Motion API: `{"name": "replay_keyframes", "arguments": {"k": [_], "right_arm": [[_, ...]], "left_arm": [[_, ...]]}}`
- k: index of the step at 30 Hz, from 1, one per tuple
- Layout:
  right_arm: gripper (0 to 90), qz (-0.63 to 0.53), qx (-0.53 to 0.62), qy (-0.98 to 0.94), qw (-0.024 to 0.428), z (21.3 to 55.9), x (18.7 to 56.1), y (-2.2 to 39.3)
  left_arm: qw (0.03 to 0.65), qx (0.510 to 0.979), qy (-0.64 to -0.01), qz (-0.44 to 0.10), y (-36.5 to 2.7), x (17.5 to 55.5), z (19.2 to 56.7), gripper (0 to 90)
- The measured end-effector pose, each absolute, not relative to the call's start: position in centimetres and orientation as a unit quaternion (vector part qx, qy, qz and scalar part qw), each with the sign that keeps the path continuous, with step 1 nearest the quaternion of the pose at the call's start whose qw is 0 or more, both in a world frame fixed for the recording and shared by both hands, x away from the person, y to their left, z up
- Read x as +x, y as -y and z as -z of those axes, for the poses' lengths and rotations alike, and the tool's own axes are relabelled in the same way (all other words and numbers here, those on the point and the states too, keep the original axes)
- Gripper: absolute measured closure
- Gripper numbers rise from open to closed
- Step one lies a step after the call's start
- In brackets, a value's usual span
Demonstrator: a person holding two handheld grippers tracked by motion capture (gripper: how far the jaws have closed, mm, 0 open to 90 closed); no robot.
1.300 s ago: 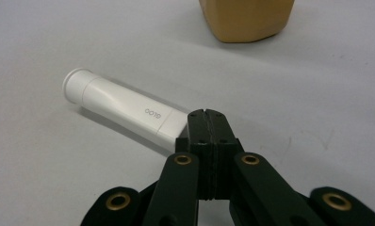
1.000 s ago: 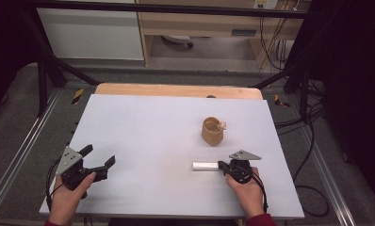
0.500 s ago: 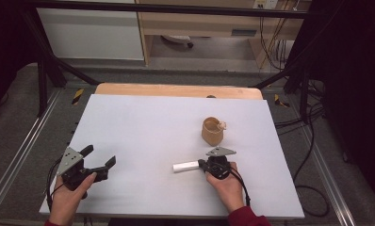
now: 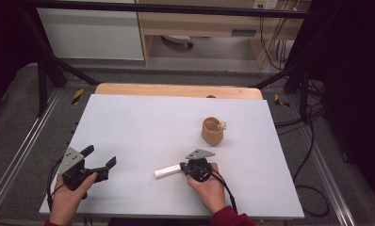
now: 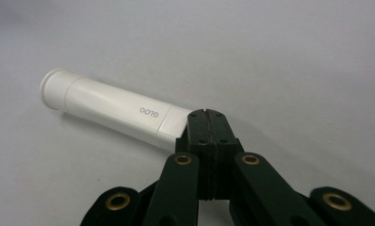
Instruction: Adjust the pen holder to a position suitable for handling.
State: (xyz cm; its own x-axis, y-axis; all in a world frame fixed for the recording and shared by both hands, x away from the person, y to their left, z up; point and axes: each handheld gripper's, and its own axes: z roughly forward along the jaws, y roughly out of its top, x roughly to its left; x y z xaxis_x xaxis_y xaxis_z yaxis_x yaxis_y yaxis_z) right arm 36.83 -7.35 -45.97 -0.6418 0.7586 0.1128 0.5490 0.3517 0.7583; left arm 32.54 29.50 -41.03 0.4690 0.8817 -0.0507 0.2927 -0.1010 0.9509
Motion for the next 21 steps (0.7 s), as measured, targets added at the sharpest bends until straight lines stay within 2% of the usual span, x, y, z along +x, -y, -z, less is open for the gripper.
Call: {"name": "replay_keyframes", "arguments": {"k": [14, 21], "right_arm": [[90.0, -0.409, 0.341, -0.84, 0.102, 45.9, 35.4, 0.7], [90.0, -0.413, 0.341, -0.837, 0.116, 45.2, 35.5, 1.7]], "left_arm": [[0.515, 0.684, -0.435, -0.279, -29.6, 32.6, 41.1, 4.4], [0.518, 0.683, -0.433, -0.279, -29.6, 32.6, 41.1, 4.4]]}}
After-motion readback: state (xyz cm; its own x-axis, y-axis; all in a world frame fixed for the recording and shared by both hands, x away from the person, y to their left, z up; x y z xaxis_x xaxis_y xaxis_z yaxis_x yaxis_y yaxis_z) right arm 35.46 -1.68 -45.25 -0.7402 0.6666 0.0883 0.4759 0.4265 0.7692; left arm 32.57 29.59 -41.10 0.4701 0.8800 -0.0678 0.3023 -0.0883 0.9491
